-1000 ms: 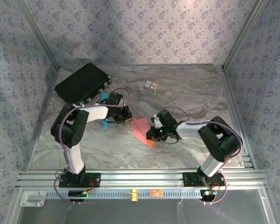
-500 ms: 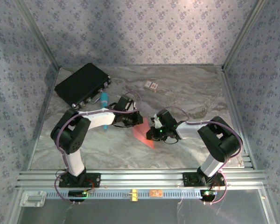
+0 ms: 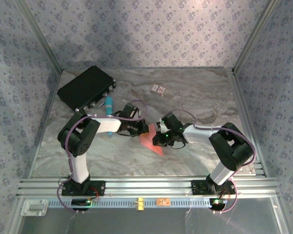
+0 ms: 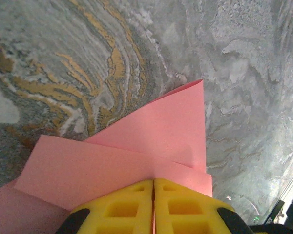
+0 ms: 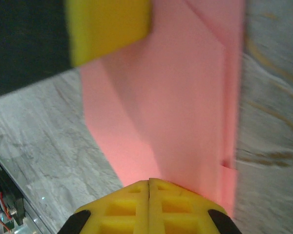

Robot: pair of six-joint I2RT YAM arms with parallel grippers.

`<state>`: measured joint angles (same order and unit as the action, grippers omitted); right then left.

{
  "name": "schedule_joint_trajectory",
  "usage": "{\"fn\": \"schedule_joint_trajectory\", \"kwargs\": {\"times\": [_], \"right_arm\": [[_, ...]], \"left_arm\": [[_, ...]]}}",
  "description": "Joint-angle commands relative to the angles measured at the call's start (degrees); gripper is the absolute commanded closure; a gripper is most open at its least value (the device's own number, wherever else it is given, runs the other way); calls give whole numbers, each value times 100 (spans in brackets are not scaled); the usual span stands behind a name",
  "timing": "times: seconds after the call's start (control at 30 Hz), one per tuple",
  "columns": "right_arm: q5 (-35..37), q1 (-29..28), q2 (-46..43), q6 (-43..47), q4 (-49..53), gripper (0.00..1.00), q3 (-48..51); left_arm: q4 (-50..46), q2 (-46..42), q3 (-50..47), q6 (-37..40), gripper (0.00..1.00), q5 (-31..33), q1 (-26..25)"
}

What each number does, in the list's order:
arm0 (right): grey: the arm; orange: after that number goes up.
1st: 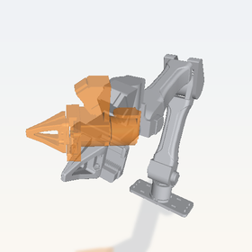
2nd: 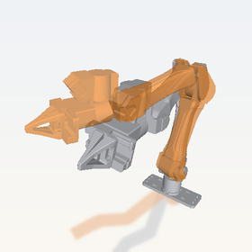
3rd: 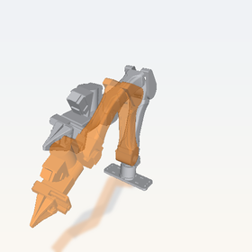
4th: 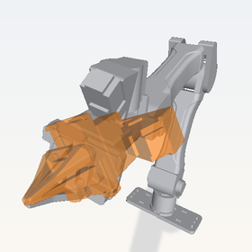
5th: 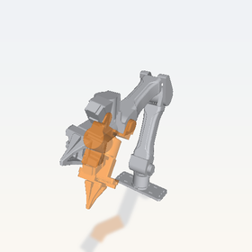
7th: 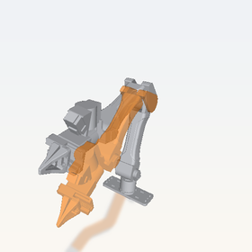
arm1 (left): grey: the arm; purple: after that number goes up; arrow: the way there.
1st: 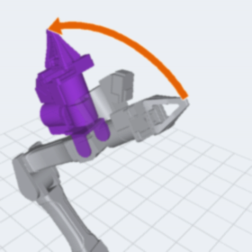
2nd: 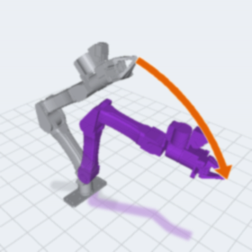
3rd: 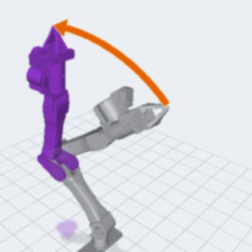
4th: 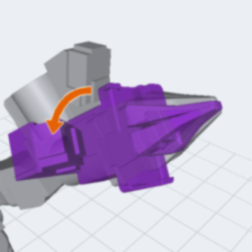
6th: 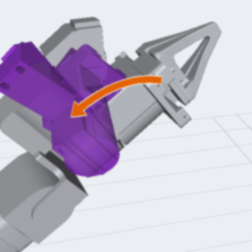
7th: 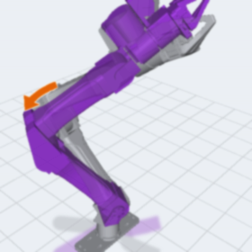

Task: Fold a paper plane with a square sheet of paper (pick it up from the middle)
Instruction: Fourth fold the wing at the center of the table.

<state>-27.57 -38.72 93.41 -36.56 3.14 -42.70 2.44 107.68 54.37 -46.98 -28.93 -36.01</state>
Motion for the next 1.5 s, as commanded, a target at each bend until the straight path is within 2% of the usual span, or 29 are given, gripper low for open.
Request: {"fn": "schedule_joint_trajectory", "kwargs": {"times": [0.0,0.17,0.33,0.73,0.93,1.1,1.17,1.3,1.47], "right_arm": [[171,-108,189,244,365,100,-409],[303,-12,592,275,356,100,-576],[-66,122,637,275,126,99,-221],[-168,70,-426,125,255,97,1023],[-111,138,-1244,-109,459,96,1558],[718,92,-2404,-315,1476,88,1311],[747,163,-2650,-384,1608,84,1294],[436,186,-2678,-716,1404,74,1312],[363,141,-2415,-976,1198,75,1371]], "left_arm": [[-220,78,-232,64,91,287,49],[-148,114,-218,16,91,254,43],[-164,63,-234,15,92,335,51],[-160,67,-243,-23,92,393,111],[-143,69,-259,-47,92,377,119],[-222,18,-260,-52,92,474,119],[-331,-14,-243,1,92,580,119],[-305,-59,-251,-30,92,531,120],[-260,-71,-277,-80,92,479,115]]}}
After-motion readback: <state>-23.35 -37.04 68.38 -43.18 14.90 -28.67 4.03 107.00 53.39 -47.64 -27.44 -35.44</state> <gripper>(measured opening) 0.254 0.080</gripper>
